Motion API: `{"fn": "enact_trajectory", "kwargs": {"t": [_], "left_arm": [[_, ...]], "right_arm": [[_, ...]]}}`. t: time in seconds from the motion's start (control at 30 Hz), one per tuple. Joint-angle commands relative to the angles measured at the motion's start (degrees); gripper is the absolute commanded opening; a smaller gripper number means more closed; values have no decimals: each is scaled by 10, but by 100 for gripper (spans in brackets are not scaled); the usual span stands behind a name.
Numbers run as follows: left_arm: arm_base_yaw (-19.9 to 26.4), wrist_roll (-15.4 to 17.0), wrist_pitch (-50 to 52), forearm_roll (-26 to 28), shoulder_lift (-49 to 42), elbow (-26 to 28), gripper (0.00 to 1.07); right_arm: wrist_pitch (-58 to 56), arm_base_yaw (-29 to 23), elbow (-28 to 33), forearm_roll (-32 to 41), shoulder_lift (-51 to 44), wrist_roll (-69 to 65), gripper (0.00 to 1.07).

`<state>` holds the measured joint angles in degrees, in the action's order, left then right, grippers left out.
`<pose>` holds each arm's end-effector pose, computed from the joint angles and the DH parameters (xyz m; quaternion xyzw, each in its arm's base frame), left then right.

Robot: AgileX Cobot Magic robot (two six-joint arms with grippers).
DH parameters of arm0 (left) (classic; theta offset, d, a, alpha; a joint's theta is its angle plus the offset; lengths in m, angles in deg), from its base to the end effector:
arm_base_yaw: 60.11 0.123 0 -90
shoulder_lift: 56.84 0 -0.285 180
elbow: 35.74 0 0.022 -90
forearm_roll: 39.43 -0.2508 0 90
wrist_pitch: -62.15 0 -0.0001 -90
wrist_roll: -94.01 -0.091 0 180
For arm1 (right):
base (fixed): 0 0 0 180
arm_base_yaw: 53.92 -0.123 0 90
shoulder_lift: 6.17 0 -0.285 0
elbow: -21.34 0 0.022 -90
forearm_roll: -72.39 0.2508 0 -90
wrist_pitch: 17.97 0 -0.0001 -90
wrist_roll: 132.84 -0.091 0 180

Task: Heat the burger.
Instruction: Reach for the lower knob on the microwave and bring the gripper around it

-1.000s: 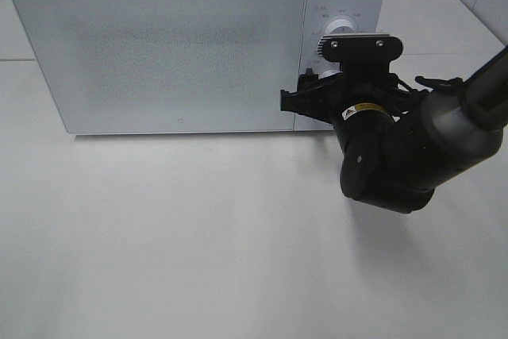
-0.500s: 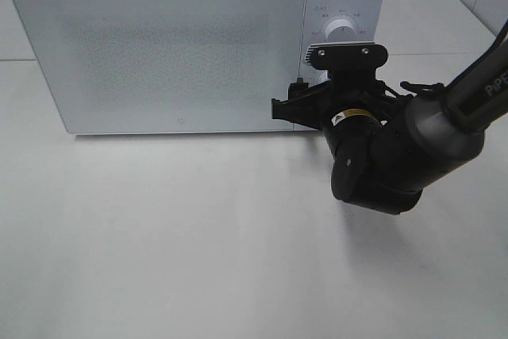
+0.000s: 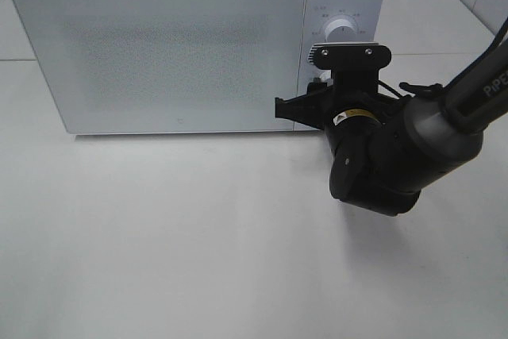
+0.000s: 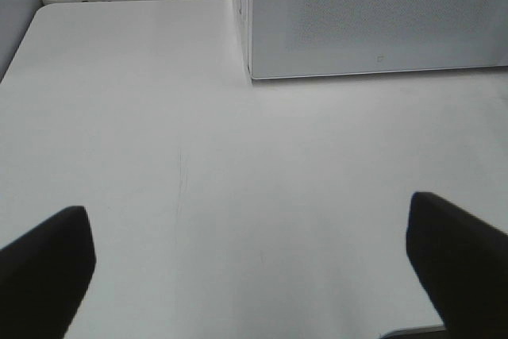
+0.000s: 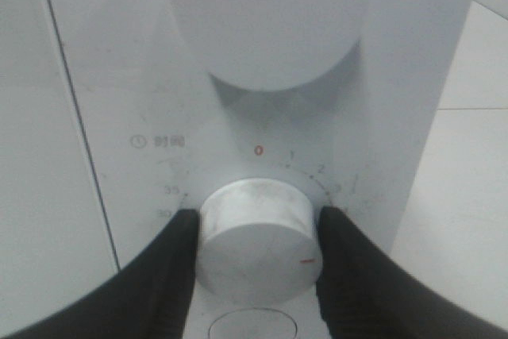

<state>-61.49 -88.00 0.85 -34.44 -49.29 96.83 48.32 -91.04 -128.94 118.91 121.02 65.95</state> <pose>-0.0085 -0.0067 0.2823 0.0275 0.8481 -0.0406 0.5276 0.3219 0.1678 0.1167 0.0182 0.7491 -0.0406 0.6610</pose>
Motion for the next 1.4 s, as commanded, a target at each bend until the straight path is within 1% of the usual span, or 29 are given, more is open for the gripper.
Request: {"fn": "enact_trajectory", "kwargs": {"t": [0.03, 0.07, 0.1, 0.4, 0.47, 0.5, 0.57, 0.6, 0.63, 0.7, 0.73, 0.77, 0.8, 0.83, 0.87, 0.9, 0.97, 1.0, 1.03, 1.07, 1.1, 1.17, 1.2, 1.23, 1.3, 1.33, 1.37, 1.4], "left_arm": [[2, 1, 2, 3, -9, -2, 100], [2, 1, 2, 3, -9, -2, 100], [2, 1, 2, 3, -9, -2, 100], [2, 1, 2, 3, -9, -2, 100], [2, 1, 2, 3, -9, -2, 100], [2, 1, 2, 3, -9, -2, 100], [2, 1, 2, 3, -9, -2, 100], [2, 1, 2, 3, -9, -2, 100], [2, 1, 2, 3, -9, -2, 100], [2, 1, 2, 3, -9, -2, 100], [2, 1, 2, 3, -9, -2, 100], [2, 1, 2, 3, -9, -2, 100], [2, 1, 2, 3, -9, -2, 100], [2, 1, 2, 3, -9, -2, 100], [2, 1, 2, 3, -9, -2, 100], [2, 1, 2, 3, -9, -2, 100], [2, 1, 2, 3, -9, -2, 100], [2, 1, 2, 3, -9, -2, 100], [2, 1, 2, 3, -9, -2, 100], [2, 1, 2, 3, -9, -2, 100], [2, 1, 2, 3, -9, -2, 100], [2, 1, 2, 3, -9, -2, 100], [2, 1, 2, 3, -9, -2, 100], [2, 1, 2, 3, -9, -2, 100], [2, 1, 2, 3, -9, -2, 100], [2, 1, 2, 3, -9, -2, 100], [2, 1, 2, 3, -9, -2, 100], [2, 1, 2, 3, -9, -2, 100]], "right_arm": [[69, 10, -15, 5, -2, 2, 14], [74, 10, -15, 5, -2, 2, 5], [76, 10, -15, 4, -2, 2, 1], [79, 10, -15, -14, -2, 2, 0], [92, 10, -15, -49, -2, -5, 0], [92, 10, -15, -49, -2, -5, 0], [99, 10, -15, -78, -2, -28, 0], [99, 10, -15, -78, -2, -28, 0], [103, 10, -15, -94, -2, -73, 0], [104, 10, -15, -100, -2, -94, 0], [105, 10, -15, -110, -2, -162, 0], [105, 10, -15, -110, -2, -162, 0], [105, 11, -15, -117, -2, -193, 0], [111, 11, -15, -132, -2, -270, 0], [111, 11, -15, -132, -2, -270, 0], [127, 11, -15, -147, -2, -333, 0], [136, 11, -15, -153, -2, -356, 0], [139, 11, -15, -162, -2, -408, 0], [139, 11, -15, -162, -2, -408, 0], [139, 11, -15, -163, -2, -454, 0], [139, 11, -15, -163, -2, -454, 0], [139, 11, -15, -172, -2, -511, 0], [139, 11, -15, -172, -2, -511, 0], [139, 11, -15, -177, -2, -559, 0], [139, 11, -15, -176, -2, -583, 0], [139, 11, -15, -176, -2, -642, 0], [139, 11, -15, -176, -2, -642, 0], [139, 11, -15, -176, -2, -679, 0]]}}
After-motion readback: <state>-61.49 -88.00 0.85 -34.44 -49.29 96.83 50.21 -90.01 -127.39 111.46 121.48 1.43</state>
